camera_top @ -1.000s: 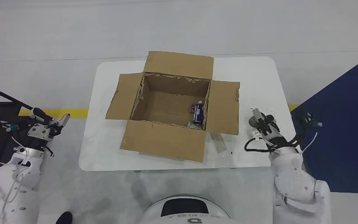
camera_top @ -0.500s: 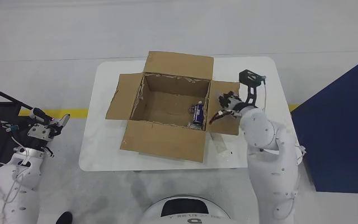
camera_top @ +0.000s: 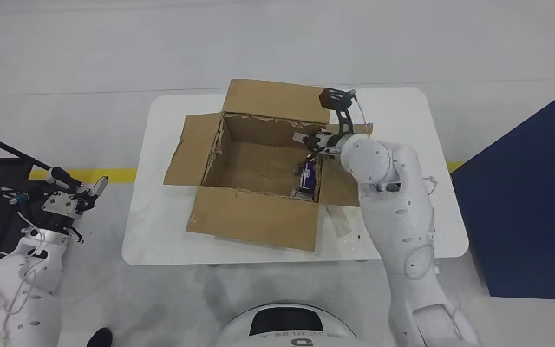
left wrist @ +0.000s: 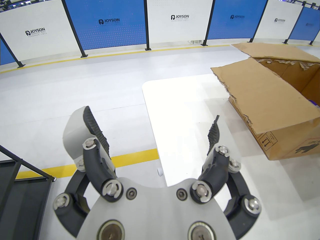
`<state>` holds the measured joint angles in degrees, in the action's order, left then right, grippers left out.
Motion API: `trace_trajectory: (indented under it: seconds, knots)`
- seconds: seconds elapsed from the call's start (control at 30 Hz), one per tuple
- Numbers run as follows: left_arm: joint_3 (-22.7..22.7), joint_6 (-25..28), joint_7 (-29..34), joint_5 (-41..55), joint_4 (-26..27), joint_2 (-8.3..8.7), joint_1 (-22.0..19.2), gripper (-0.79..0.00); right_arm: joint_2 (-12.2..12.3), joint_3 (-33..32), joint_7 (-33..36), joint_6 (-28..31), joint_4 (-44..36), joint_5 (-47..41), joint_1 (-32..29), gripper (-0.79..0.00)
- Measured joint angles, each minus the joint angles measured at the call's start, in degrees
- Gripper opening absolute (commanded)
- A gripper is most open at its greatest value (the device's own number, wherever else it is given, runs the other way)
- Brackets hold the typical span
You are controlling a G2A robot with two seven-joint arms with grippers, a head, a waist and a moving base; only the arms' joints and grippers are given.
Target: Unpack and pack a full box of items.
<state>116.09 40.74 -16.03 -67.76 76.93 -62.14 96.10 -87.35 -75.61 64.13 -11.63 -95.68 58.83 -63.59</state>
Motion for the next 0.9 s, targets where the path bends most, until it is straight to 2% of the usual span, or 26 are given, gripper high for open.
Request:
trace_trajectory:
  seconds: [0.17, 0.23, 0.3, 0.4, 0.5, 0.57, 0.6, 0.63, 0.67, 0.73, 0.9]
  knots:
    - [0.00, 0.00, 0.00, 0.00, 0.00, 0.00, 0.00, 0.000, 0.11, 1.32, -1.79, -0.47, -0.69, 0.80, 0.55, -0.397]
    - [0.00, 0.00, 0.00, 0.00, 0.00, 0.00, 0.00, 0.000, 0.40, 0.03, -2.92, -1.50, -3.63, 1.44, -1.41, -0.388]
    - [0.00, 0.00, 0.00, 0.00, 0.00, 0.00, 0.00, 0.000, 0.85, -2.20, -3.33, -3.59, -7.64, 2.96, -4.60, -0.329]
    - [0.00, 0.00, 0.00, 0.00, 0.00, 0.00, 0.00, 0.000, 1.41, -5.78, -3.28, -6.60, -12.21, 4.33, -9.12, -0.299]
    - [0.00, 0.00, 0.00, 0.00, 0.00, 0.00, 0.00, 0.000, 1.81, -9.33, -3.67, -8.09, -14.27, 3.26, -12.69, -0.237]
    - [0.00, 0.00, 0.00, 0.00, 0.00, 0.00, 0.00, 0.000, 2.01, -10.48, -3.67, -7.17, -13.86, 1.92, -13.68, -0.234]
    - [0.00, 0.00, 0.00, 0.00, 0.00, 0.00, 0.00, 0.000, 2.08, -10.53, -3.51, -6.33, -13.15, 1.32, -13.55, -0.188]
    - [0.00, 0.00, 0.00, 0.00, 0.00, 0.00, 0.00, 0.000, 2.15, -10.32, -3.31, -5.39, -12.13, 0.87, -13.09, -0.077]
    - [0.00, 0.00, 0.00, 0.00, 0.00, 0.00, 0.00, 0.000, 2.21, -9.71, -3.08, -4.17, -10.48, 0.59, -12.07, -0.031]
    - [0.00, 0.00, 0.00, 0.00, 0.00, 0.00, 0.00, 0.000, 2.25, -8.28, -3.01, -1.59, -7.44, -0.54, -9.92, -0.043]
    - [0.00, 0.00, 0.00, 0.00, 0.00, 0.00, 0.00, 0.000, 2.35, -6.84, -4.12, 5.44, -0.86, -6.64, -5.95, -0.203]
